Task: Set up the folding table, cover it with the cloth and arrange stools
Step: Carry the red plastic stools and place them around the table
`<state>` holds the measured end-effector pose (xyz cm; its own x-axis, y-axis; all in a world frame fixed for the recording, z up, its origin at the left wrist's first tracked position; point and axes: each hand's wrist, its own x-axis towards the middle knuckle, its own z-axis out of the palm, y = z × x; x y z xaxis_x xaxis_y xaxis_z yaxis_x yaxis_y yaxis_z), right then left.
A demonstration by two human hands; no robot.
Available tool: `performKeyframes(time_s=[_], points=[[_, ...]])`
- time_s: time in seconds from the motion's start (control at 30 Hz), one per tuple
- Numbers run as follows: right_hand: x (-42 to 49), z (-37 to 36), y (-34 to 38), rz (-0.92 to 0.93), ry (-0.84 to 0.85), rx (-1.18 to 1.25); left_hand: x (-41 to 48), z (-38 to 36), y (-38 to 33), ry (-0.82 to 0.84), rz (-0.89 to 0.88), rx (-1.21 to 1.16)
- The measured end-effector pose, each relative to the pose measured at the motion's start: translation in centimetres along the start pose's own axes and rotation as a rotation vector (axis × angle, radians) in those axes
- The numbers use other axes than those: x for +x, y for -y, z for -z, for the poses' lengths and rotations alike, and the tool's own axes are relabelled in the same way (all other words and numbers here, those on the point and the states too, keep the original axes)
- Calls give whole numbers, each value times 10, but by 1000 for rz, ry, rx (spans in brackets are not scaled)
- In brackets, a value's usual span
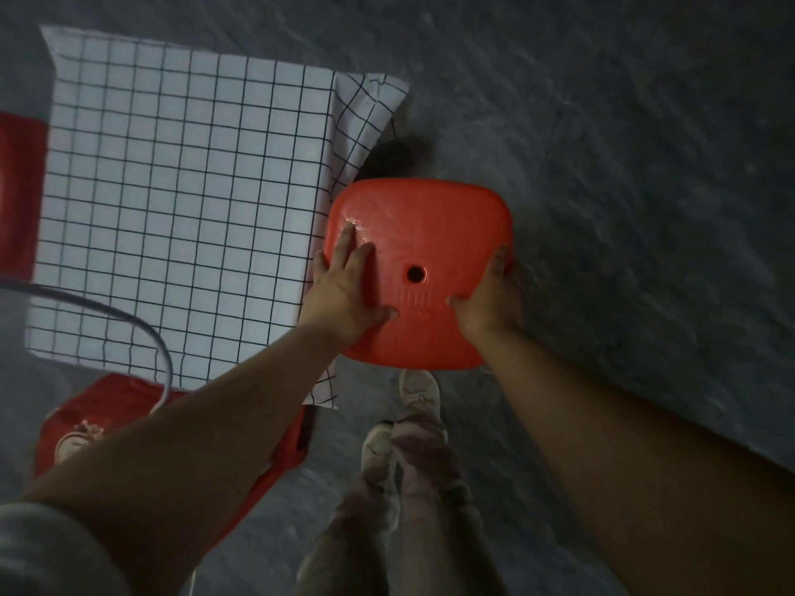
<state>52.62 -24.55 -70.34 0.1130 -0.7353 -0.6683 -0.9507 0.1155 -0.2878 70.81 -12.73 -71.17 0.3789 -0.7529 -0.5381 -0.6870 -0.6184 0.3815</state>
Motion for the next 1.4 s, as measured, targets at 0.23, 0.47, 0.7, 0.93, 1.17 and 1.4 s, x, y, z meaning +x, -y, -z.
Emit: performKeyframes(time_s=[0.23, 0.47, 0.7, 0.93, 1.17, 1.4], points=[[6, 0, -10, -23, 13, 9, 5, -9, -7, 19, 5, -15], [4, -10, -18, -20, 6, 13, 2, -21, -2, 8, 10, 21], [1, -5, -17, -4, 13, -76, 0, -15, -16, 38, 50, 123], [-51, 12, -22, 226, -11, -247, -57, -1, -39, -49, -55, 209], [-193, 42, -22, 318, -52, -289, -186, 45, -60, -59, -112, 83], [-344, 75, -13, 426, -139, -182, -325, 103, -65, -201, -206, 2]])
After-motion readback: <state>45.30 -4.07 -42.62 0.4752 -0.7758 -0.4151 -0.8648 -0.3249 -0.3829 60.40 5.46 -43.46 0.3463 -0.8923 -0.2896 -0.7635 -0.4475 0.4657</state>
